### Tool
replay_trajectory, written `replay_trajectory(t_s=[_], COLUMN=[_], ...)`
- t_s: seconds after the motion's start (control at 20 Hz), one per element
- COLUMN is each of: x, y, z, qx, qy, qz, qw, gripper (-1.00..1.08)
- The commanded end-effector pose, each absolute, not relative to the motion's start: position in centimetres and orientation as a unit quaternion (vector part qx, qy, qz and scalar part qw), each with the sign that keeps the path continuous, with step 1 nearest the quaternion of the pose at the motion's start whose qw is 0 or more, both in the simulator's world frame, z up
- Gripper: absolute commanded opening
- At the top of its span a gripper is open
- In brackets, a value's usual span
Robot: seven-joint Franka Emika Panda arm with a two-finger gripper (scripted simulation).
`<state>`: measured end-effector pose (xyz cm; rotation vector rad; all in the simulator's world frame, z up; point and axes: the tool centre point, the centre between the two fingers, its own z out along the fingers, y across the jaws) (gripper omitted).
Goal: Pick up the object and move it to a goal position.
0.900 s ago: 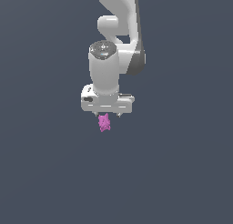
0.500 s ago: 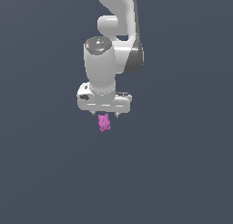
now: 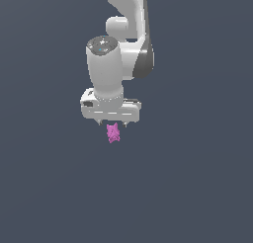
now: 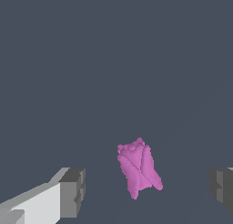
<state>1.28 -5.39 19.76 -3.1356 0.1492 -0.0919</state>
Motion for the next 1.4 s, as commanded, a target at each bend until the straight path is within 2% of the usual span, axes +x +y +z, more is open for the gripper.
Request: replay_trajectory(t_s=[0.0,0.85,1.35], x=[1.1,-3.1,-4.0], y=[-5.5,-6.6,-6.8], z=[19.3,11.7,10.3], qx=[-0.999,-0.996,-0.994], qy=[0.040,-0.089,-0.113], qz=[-0.028,-0.005,0.000], qw=[0.000,-0.001,0.000], gripper=[1.00,1.00,1.00])
